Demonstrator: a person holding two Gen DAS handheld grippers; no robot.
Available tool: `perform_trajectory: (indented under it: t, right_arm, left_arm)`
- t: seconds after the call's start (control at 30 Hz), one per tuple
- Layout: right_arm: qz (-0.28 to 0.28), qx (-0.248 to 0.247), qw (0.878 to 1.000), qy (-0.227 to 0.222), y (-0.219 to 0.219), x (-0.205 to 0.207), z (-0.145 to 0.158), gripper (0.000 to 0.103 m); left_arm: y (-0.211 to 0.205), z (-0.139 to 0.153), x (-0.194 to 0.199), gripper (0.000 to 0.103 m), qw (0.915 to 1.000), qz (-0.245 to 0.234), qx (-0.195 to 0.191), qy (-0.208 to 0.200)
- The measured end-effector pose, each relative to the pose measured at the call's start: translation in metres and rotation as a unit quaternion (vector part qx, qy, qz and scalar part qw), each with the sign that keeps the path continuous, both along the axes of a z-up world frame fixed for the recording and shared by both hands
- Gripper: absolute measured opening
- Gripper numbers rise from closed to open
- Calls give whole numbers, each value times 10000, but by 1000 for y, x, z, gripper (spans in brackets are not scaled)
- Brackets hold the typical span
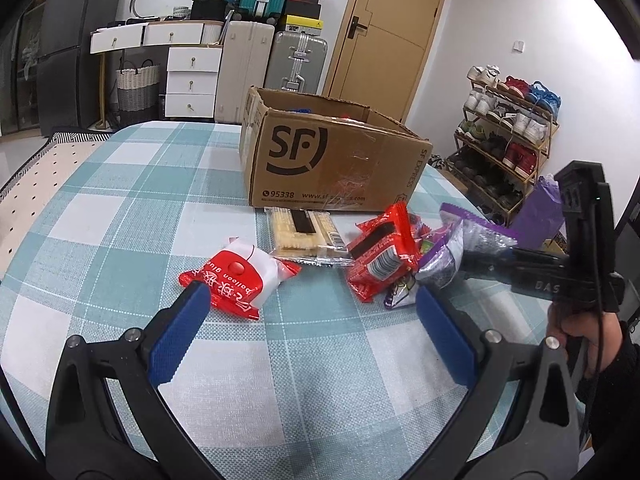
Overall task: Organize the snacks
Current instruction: 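Grasp the purple-and-white candy bags with the right gripper, then grasp the red-and-white balloon glue pack with the left gripper while the right holds the candy bags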
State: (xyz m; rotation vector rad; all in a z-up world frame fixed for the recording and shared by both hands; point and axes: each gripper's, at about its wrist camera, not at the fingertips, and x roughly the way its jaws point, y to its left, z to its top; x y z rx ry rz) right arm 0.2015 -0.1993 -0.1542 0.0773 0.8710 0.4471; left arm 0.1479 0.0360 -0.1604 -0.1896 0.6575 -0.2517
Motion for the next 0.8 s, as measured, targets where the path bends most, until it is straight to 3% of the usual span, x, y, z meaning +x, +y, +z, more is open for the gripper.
perform_trajectory:
  t: [0.23, 0.33, 0.43, 0.6, 0.8]
  right_arm:
    - [-261, 811, 9962, -180, -12, -37, 22, 35]
    - [-259, 942, 9947, -327, -12, -54, 35, 35]
    - [-267, 1079, 9930, -398, -11, -65, 43, 35]
    - [-240, 1266, 9907, -428, -7, -79, 45, 35]
    - [-355, 1570, 9859, -464, -4, -94, 41, 35]
  left_arm:
    - [2, -1, 0, 102, 9998, 197, 76, 28]
    - [-2, 0, 1, 102, 9992, 127, 377, 92]
    - [4, 3, 1, 102, 9990, -80, 290, 316]
    - [27, 11, -7, 102, 9988, 153, 204, 429]
    - [41, 16, -21, 102, 9970, 428, 465, 452]
